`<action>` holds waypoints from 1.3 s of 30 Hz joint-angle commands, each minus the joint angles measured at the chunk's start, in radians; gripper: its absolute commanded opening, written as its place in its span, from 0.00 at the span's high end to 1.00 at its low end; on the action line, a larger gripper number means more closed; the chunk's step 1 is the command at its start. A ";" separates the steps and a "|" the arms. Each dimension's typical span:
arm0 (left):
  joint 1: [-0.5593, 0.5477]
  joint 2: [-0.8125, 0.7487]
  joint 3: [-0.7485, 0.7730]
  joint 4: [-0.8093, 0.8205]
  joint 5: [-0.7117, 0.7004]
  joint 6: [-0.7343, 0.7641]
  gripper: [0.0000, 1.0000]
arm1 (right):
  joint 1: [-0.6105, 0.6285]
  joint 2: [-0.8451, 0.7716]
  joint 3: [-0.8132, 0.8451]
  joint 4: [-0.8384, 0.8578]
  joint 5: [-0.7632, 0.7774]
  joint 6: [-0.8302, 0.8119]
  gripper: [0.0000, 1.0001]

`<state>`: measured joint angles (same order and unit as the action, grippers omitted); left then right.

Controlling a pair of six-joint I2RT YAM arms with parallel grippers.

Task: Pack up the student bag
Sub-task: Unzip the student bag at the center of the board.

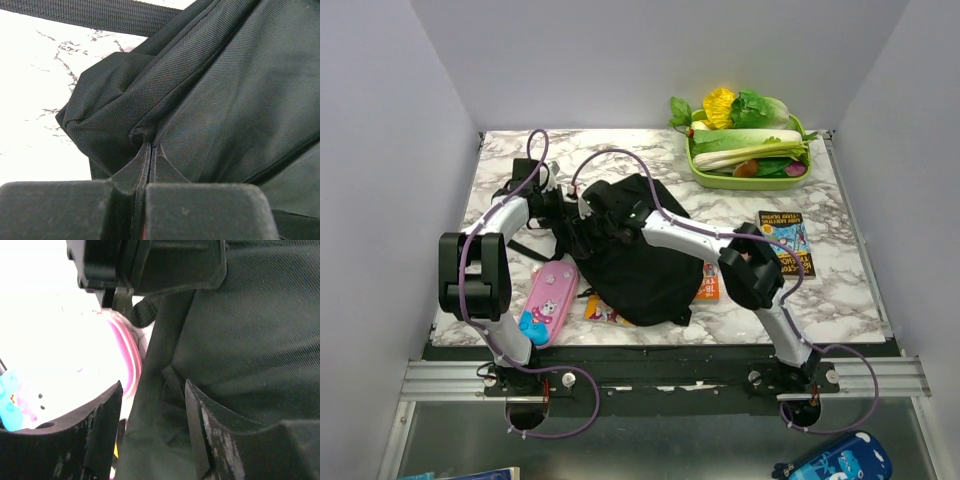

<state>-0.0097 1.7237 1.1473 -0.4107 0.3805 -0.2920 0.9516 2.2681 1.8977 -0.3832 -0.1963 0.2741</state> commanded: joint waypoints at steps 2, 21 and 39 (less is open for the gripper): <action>-0.013 -0.041 0.043 -0.046 0.005 0.014 1.00 | -0.060 -0.171 -0.174 0.064 0.054 0.016 0.35; -0.113 -0.084 0.229 -0.136 -0.103 0.097 0.37 | -0.163 -0.375 -0.552 0.090 0.255 0.135 0.53; -0.381 0.094 0.157 -0.014 -0.218 0.270 0.43 | -0.180 -0.496 -0.792 0.288 0.201 0.128 0.69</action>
<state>-0.3950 1.8351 1.3510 -0.4641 0.2203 -0.0860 0.7795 1.8263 1.1660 -0.1368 0.0380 0.3946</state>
